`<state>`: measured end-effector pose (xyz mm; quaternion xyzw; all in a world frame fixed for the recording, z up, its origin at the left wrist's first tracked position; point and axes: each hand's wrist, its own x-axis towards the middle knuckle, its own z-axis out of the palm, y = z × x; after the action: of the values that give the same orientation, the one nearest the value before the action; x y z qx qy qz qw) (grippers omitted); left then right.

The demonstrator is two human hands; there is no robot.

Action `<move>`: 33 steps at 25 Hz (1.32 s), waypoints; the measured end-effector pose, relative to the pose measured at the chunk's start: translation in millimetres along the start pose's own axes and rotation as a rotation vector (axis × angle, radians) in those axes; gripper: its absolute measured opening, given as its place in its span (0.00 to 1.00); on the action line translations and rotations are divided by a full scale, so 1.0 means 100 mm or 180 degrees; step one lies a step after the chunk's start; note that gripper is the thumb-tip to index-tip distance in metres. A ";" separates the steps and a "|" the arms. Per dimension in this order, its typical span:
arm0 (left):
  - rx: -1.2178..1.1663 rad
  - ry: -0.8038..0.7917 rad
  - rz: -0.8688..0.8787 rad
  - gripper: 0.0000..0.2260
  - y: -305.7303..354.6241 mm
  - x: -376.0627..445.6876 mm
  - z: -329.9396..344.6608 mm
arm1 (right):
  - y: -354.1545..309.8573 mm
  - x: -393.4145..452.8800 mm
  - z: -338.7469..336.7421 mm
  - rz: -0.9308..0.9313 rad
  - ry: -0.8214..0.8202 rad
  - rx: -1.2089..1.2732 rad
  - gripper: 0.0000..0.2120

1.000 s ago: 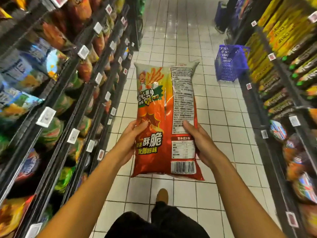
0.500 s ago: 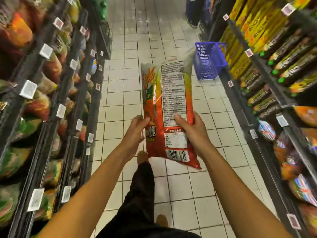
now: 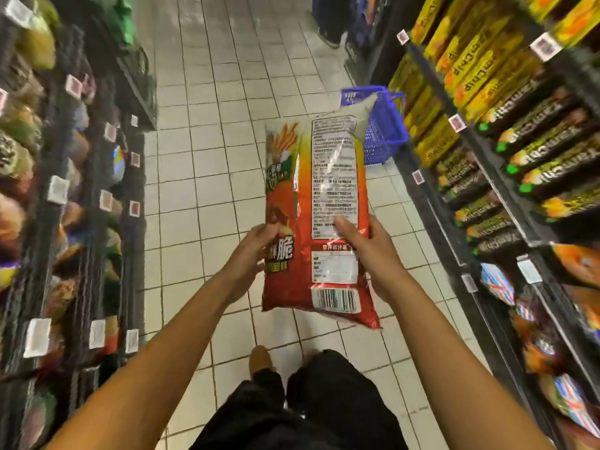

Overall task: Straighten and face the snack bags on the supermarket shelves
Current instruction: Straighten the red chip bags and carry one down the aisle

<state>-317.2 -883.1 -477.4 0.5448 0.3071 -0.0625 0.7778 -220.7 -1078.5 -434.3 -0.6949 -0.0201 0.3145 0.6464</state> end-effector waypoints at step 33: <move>0.0449 -0.0865 -0.1428 0.31 2.62 8.37 2.61 | -0.98 7.57 -3.70 0.1358 0.0906 0.1110 0.23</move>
<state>575.7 -811.4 -665.7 0.5026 0.3079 -0.3271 0.7386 594.5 -1061.7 -669.0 -0.5991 0.2712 0.3413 0.6716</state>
